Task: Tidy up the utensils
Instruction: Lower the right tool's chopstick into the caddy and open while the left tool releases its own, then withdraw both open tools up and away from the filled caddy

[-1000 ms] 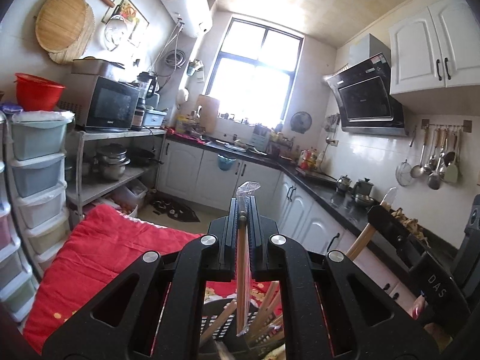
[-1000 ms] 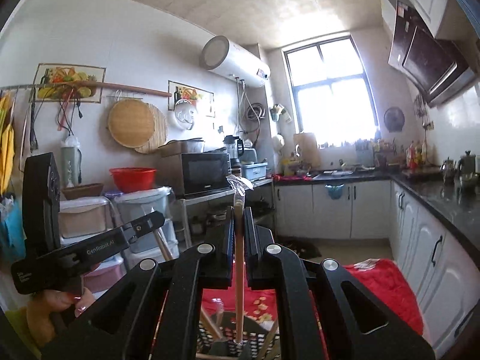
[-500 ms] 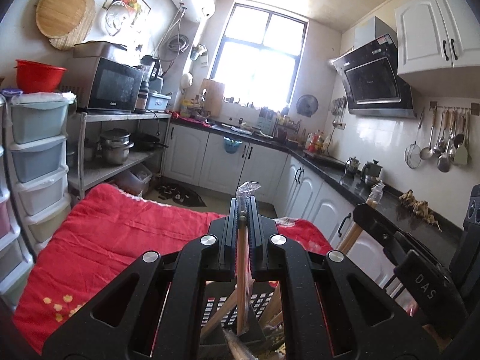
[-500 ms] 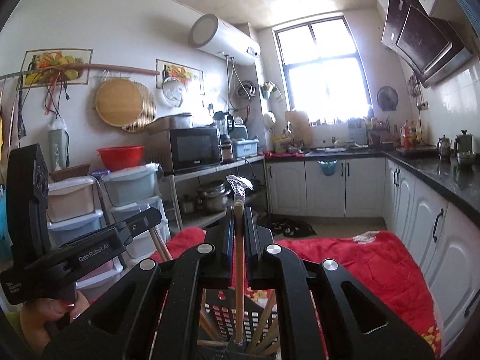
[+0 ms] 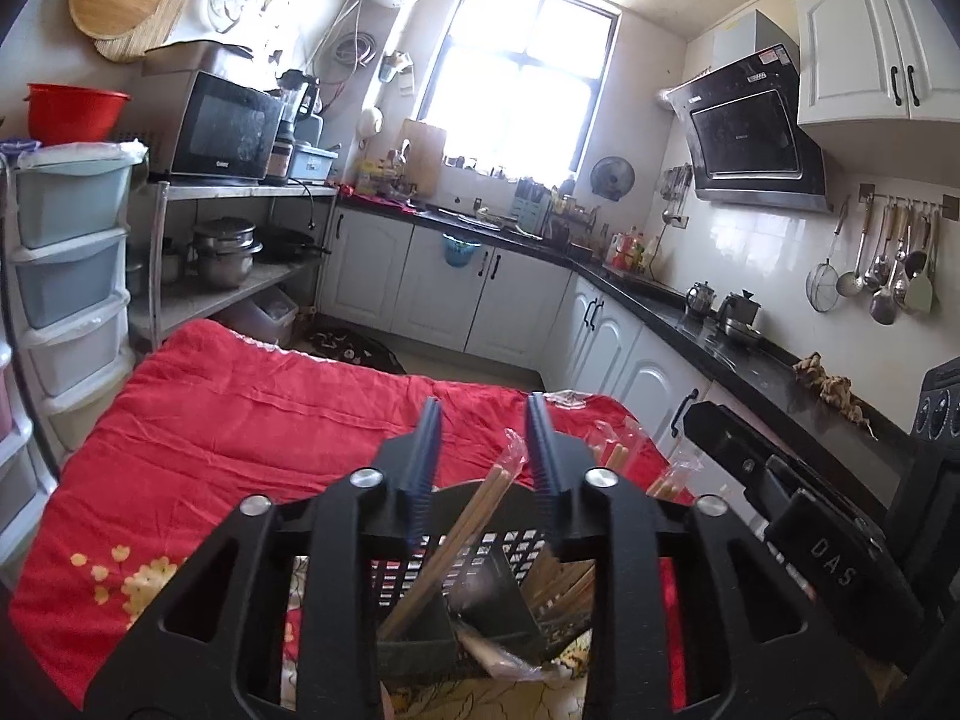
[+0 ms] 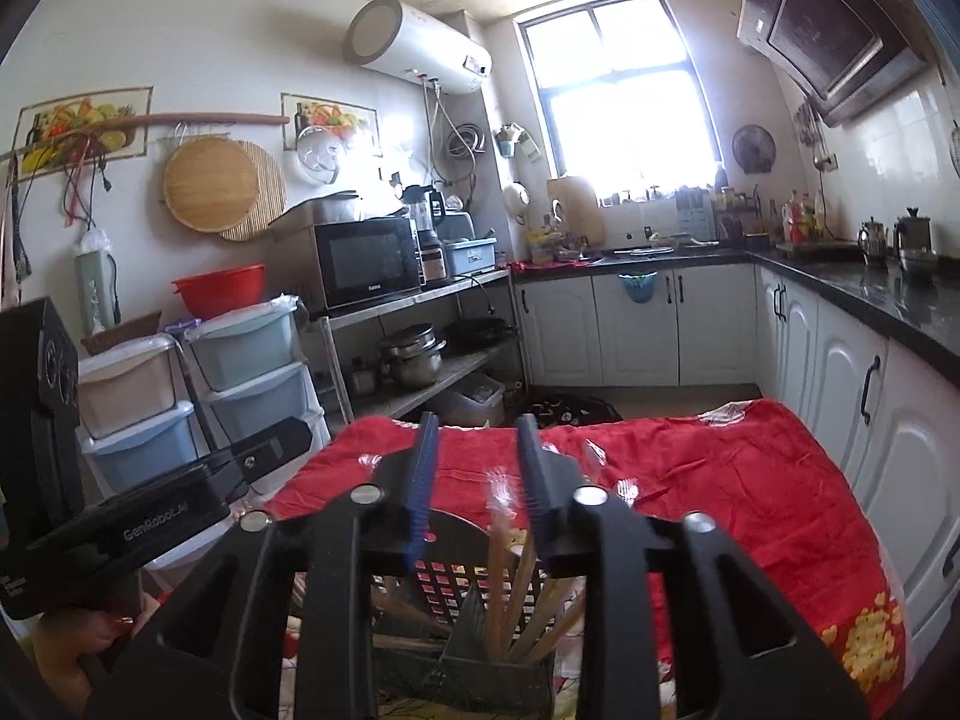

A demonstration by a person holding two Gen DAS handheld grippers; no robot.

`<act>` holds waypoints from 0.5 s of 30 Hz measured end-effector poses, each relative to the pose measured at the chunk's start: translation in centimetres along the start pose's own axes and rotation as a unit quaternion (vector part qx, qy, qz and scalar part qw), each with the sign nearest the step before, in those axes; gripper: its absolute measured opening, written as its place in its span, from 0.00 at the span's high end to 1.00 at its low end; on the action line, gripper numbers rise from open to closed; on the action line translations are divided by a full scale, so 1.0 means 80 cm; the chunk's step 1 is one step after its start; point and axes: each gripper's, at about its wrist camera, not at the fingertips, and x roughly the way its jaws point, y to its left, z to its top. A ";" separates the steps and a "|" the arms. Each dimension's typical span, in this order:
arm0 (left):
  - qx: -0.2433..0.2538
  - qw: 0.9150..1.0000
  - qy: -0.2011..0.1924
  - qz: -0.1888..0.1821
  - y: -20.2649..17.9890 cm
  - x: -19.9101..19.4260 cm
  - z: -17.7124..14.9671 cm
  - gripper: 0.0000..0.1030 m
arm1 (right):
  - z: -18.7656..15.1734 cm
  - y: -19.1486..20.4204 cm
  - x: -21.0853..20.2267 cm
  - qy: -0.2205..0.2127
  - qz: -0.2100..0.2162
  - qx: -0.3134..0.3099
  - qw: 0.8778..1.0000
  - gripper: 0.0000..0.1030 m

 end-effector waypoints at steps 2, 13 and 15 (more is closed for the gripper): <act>0.001 1.000 0.000 -0.003 0.001 -0.005 -0.001 0.67 | 0.000 -0.001 -0.004 0.001 -0.001 0.003 1.000 0.73; -0.012 1.000 0.006 -0.008 0.011 -0.038 0.000 0.33 | -0.001 -0.014 -0.035 0.016 -0.007 0.027 0.999 0.66; -0.013 1.000 0.010 -0.007 0.010 -0.045 -0.002 0.28 | -0.002 -0.014 -0.040 0.020 -0.008 0.028 0.999 0.65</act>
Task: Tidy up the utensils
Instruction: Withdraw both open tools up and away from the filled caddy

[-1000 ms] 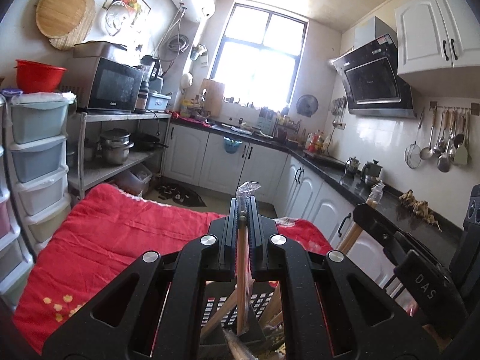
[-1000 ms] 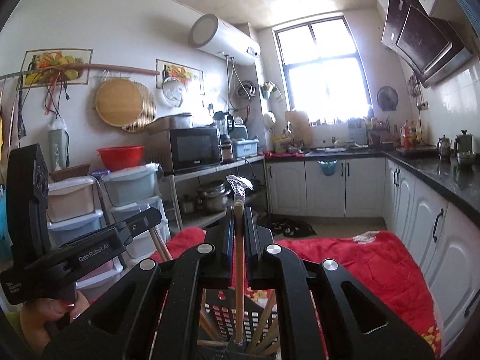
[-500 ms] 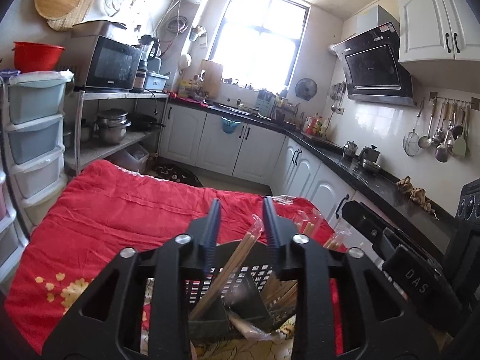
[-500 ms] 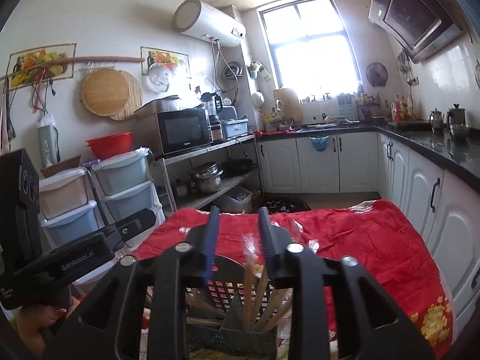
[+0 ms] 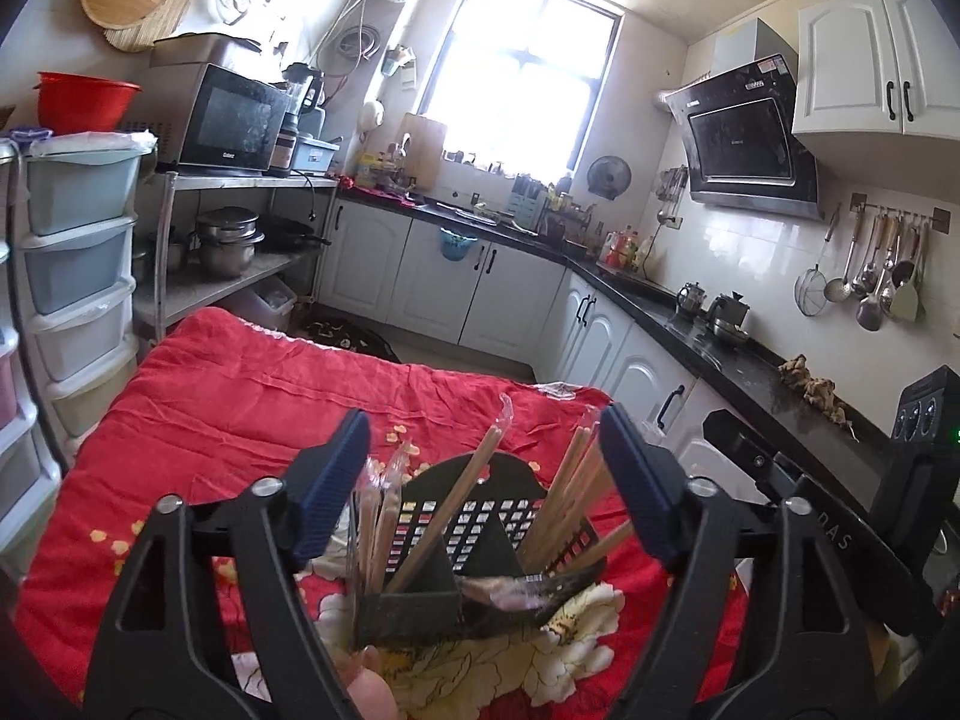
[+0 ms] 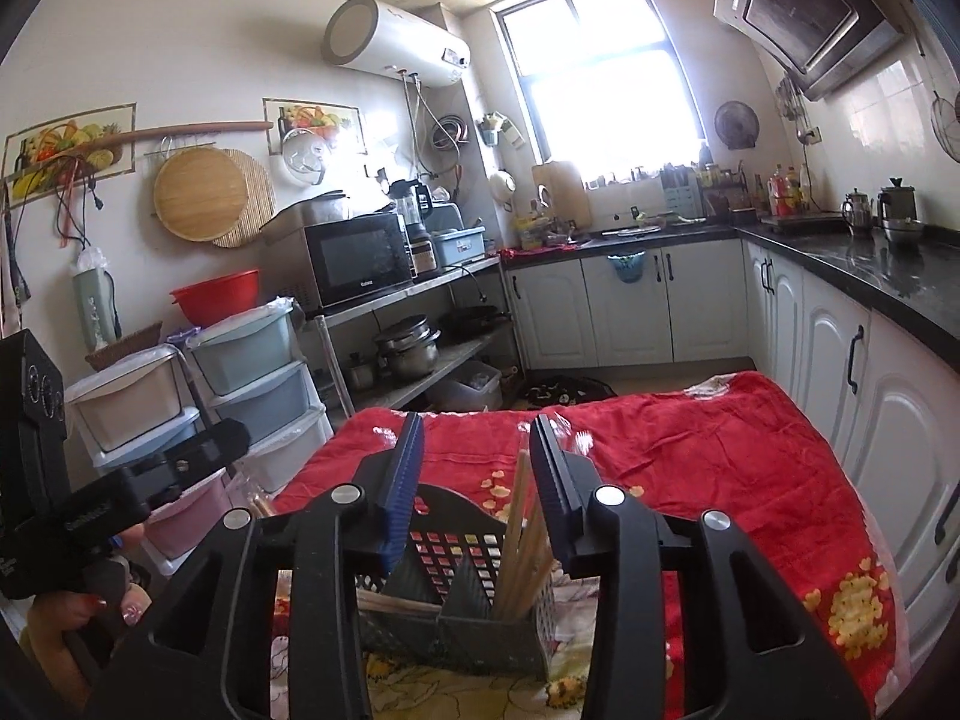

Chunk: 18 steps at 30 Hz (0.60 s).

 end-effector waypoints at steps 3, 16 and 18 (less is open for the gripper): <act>-0.003 1.000 0.005 -0.002 0.000 -0.008 -0.004 0.22 | -0.004 0.000 -0.007 0.008 -0.003 0.000 1.000 0.61; 0.001 1.000 0.026 0.002 0.002 -0.040 -0.035 0.10 | -0.034 0.005 -0.045 0.040 0.004 -0.002 0.999 0.44; 0.001 0.999 0.032 0.004 0.004 -0.041 -0.042 0.10 | -0.044 0.008 -0.050 0.048 0.000 -0.007 0.999 0.40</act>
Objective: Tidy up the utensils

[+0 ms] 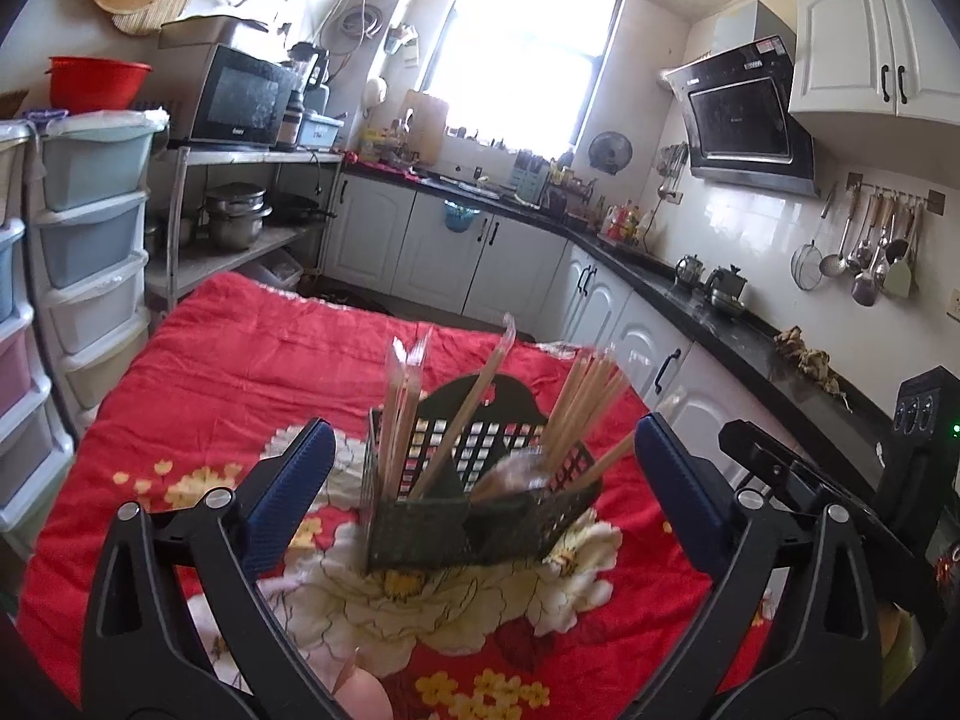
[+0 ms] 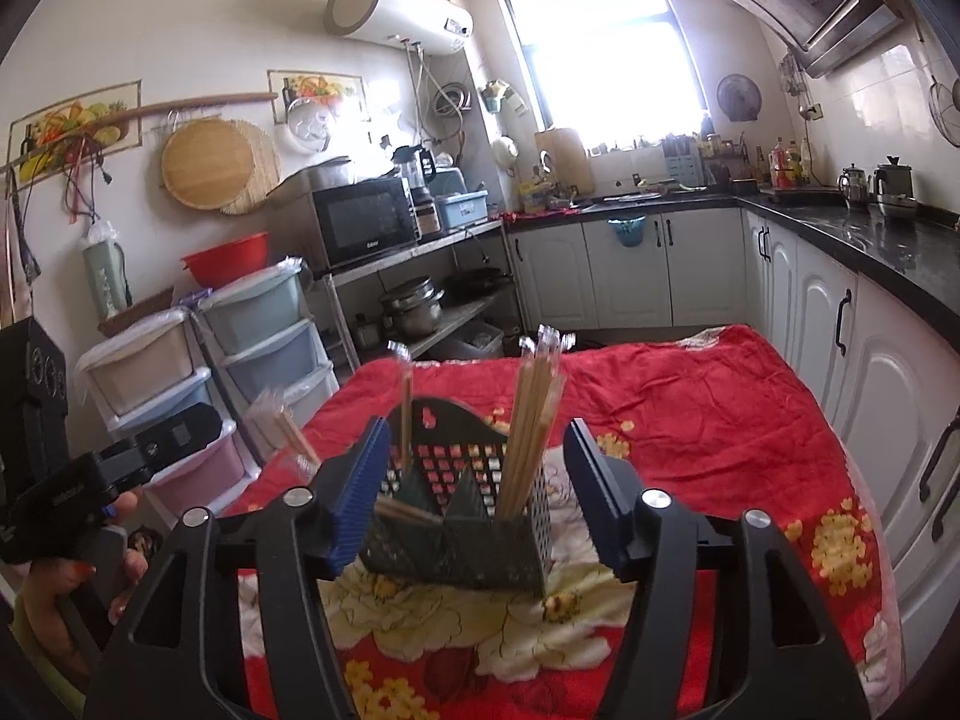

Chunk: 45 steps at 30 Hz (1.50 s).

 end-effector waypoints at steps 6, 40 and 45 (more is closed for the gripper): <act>-0.002 1.000 0.022 0.006 0.007 -0.001 -0.026 0.10 | -0.029 0.006 -0.002 0.029 -0.001 -0.007 1.000 0.32; 0.010 0.998 0.032 0.046 0.016 -0.021 -0.144 0.10 | -0.137 0.011 -0.017 0.033 -0.043 -0.034 0.998 0.06; 0.018 0.998 0.011 0.056 0.015 -0.027 -0.153 0.10 | -0.151 0.015 -0.026 0.008 -0.046 -0.037 0.998 0.06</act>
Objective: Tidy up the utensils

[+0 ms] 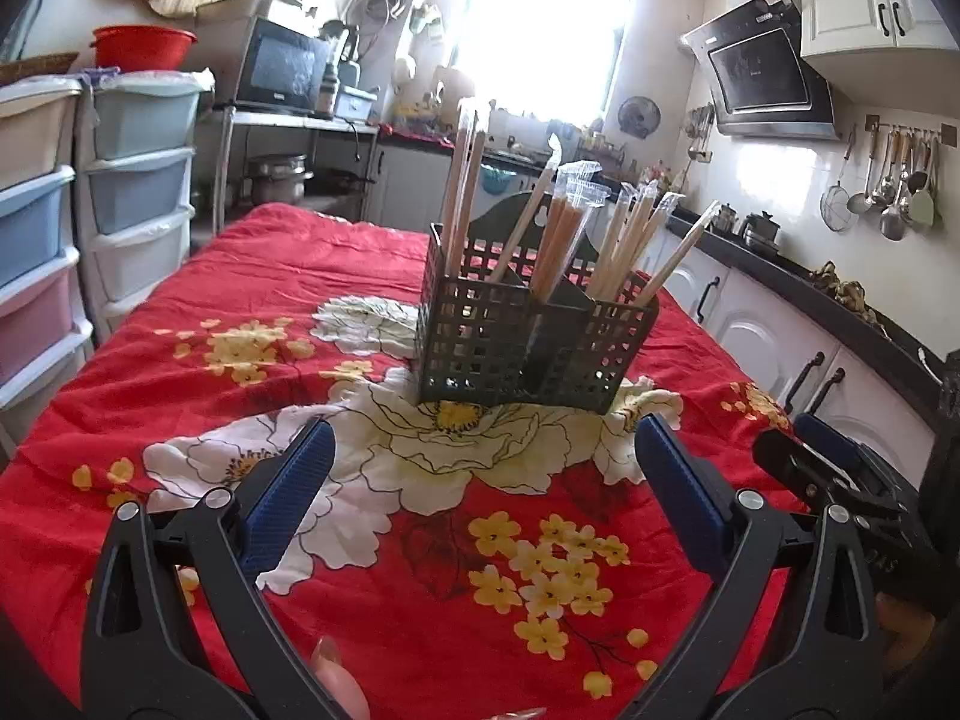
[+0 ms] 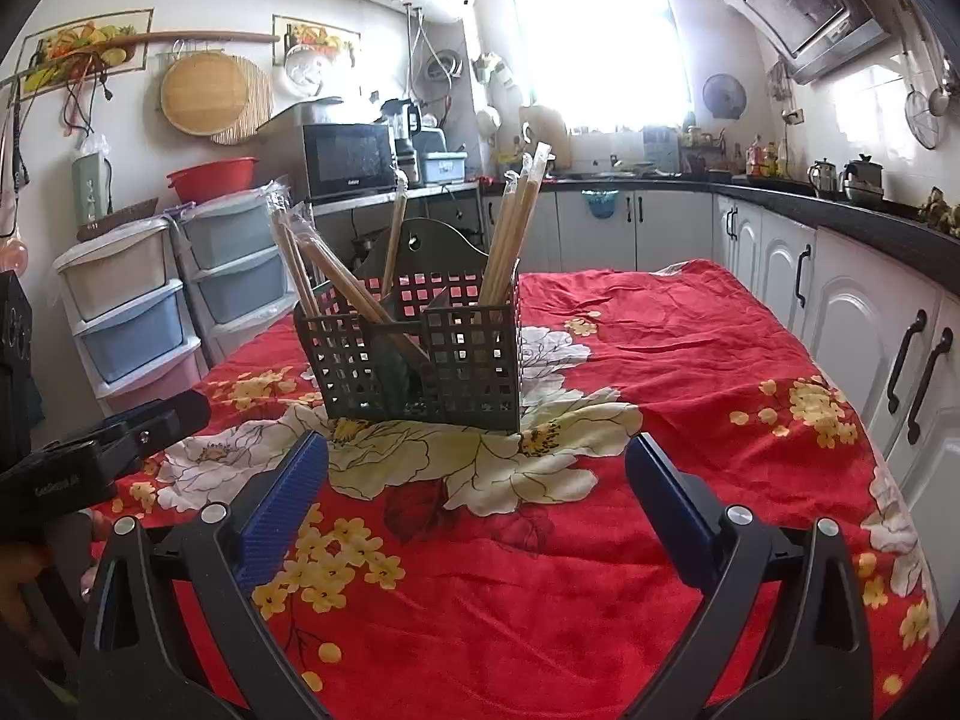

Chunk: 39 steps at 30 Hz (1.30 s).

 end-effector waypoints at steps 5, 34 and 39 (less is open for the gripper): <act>0.011 1.000 -0.026 0.008 -0.004 -0.007 -0.006 0.10 | -0.008 0.002 -0.013 -0.033 -0.010 -0.002 0.999 0.06; 0.026 0.995 -0.092 0.000 -0.008 -0.028 -0.017 0.10 | -0.017 0.006 -0.041 -0.093 -0.029 -0.006 0.995 0.06; 0.025 0.995 -0.092 0.000 -0.008 -0.028 -0.017 0.10 | -0.016 0.006 -0.041 -0.093 -0.029 -0.006 0.995 0.06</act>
